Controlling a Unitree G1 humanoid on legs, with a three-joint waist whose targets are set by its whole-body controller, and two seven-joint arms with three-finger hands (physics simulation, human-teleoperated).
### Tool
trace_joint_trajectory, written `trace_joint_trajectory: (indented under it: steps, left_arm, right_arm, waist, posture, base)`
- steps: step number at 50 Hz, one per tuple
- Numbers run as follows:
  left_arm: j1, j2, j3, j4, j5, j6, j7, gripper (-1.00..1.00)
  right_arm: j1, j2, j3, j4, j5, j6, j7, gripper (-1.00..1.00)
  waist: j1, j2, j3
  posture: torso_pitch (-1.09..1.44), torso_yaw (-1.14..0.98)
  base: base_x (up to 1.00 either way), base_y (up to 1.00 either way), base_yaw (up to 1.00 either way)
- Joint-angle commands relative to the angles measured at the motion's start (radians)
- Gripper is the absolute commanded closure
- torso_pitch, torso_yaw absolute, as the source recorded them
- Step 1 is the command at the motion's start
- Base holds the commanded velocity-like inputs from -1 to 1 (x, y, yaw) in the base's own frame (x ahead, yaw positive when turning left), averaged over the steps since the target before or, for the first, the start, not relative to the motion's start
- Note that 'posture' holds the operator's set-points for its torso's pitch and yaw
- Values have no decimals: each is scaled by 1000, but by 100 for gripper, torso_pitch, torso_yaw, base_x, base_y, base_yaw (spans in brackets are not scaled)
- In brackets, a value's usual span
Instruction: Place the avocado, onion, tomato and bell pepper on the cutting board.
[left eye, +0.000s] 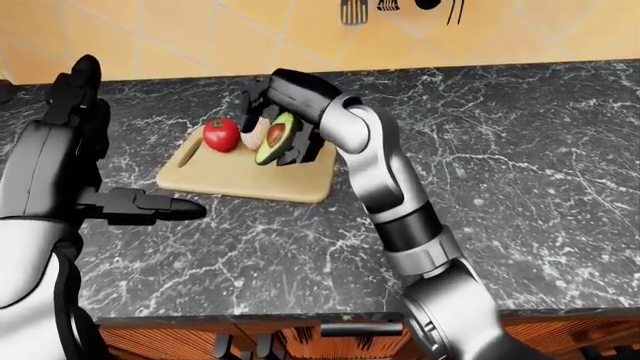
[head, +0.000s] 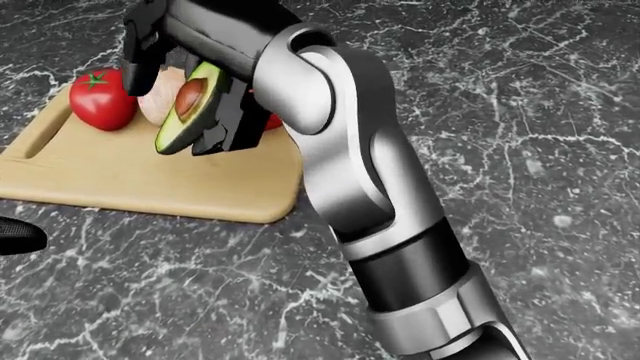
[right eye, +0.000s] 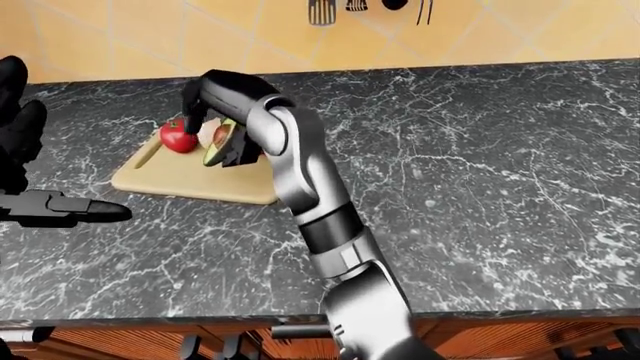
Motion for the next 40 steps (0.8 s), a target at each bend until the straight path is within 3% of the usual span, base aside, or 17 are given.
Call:
trace_joint_trajectory:
  steps: [1,5,27,37,40]
  left_arm:
    - [-22,12,3,-13,8,-30,13,-100]
    - [-30,18,1,-11,9,-25,11,-100]
    - [-11,10,14,-19,12,-36,6,-100]
    - [-10,10,12,-23,14,-32,6,-100]
    - [-20,15,8,-19,15,-25,5,-100]
  right_arm:
    - [-40,-2,-11,-35,5,-20,-28,-15]
    - [-40,1,-10,-38,5,-20,-24,-30]
    - [-17,6,-7,-62,-10,-13,-8,-56]
    - [-22,-7,-25,-107,13,32,3,-100]
    - [-19,-21,-32,-129,26,54,11,-100]
  waist:
    - [0,8,-26]
    - [0,8,-27]
    - [-2,9,-28]
    - [0,8,-27]
    - [1,7,-27]
  posture:
    - [0,13]
    - [0,13]
    - [0,13]
    - [0,13]
    - [0,13]
  base:
    - [0,0,0]
    - [0,0,0]
    - [0,0,0]
    - [0,0,0]
    - [0,0,0]
